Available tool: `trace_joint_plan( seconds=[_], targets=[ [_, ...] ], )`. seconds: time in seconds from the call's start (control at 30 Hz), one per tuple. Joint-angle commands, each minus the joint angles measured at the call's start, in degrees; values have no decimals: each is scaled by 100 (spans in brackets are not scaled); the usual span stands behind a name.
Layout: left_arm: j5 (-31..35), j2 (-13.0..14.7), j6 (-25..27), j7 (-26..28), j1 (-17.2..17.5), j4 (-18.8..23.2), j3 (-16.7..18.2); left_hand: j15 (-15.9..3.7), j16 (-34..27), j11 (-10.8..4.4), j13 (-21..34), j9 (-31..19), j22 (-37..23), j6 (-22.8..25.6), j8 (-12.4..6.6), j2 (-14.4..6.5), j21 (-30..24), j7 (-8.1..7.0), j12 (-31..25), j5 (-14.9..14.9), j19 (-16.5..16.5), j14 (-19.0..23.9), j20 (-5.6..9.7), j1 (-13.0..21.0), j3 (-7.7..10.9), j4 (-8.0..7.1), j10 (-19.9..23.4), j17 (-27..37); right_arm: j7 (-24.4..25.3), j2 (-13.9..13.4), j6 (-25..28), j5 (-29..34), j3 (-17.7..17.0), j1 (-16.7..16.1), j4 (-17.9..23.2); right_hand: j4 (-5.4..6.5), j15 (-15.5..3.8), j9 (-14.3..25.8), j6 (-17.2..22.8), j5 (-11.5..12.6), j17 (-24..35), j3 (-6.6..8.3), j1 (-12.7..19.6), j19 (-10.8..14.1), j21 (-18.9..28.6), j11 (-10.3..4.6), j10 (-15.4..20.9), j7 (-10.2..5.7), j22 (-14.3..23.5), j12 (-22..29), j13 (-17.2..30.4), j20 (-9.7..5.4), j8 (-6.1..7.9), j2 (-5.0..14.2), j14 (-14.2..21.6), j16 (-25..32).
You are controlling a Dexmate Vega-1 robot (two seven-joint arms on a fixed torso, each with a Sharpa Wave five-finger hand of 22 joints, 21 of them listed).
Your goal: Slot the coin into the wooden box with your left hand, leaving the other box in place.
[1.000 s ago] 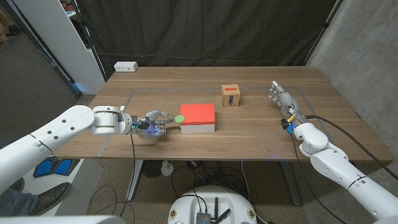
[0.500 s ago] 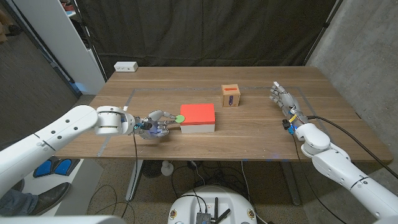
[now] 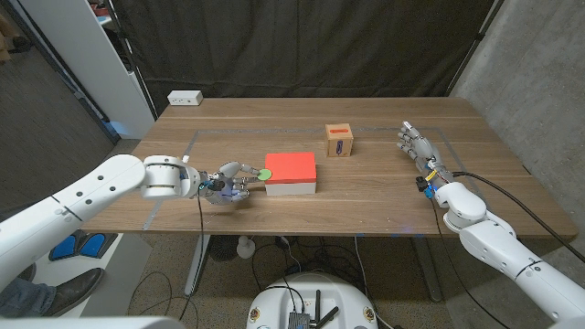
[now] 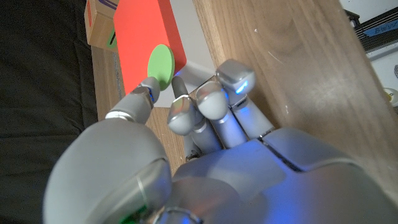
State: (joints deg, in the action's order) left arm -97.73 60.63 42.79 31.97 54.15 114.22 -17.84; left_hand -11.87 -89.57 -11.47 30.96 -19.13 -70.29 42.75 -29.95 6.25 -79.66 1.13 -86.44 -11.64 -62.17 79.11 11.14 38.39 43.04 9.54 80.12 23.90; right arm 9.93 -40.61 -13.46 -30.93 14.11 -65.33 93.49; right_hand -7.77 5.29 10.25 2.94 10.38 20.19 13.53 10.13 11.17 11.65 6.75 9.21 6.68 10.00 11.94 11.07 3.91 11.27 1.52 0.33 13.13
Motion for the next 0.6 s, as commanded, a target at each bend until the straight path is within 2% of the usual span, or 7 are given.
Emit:
trace_joint_plan(
  seconds=[0.03, 0.6],
  targets=[
    [-25, -43, -19, 59, -55, 5, -83, -22, 40, -3, 16, 9, -16, 10, -81, -10, 24, 5, 22, -1, -52, -21, 98, -47, 50, 15, -1, 2, -27, 33, -60, -25, 0, 18, -73, -24, 12, 29, 31, -5, 15, -4, 71, 42, -4, 5, 65, -4, 11, 43, 14, 43, 6, -1, 49, 28],
    [-120, -64, 62, 254, -164, 66, -192, -24, 46, 3, 35, 55, 4, 57, -186, -23, 60, 0, 57, 5, -19, -20, 99, -78, 114, 24, 6, 7, -74, 93, -195, -73, -9, 15, -209, -24, 14, 29, 28, -6, 9, -6, 73, 70, 0, -15, 109, -23, 11, 45, 19, 55, 1, 1, 72, 31]
  ],
)
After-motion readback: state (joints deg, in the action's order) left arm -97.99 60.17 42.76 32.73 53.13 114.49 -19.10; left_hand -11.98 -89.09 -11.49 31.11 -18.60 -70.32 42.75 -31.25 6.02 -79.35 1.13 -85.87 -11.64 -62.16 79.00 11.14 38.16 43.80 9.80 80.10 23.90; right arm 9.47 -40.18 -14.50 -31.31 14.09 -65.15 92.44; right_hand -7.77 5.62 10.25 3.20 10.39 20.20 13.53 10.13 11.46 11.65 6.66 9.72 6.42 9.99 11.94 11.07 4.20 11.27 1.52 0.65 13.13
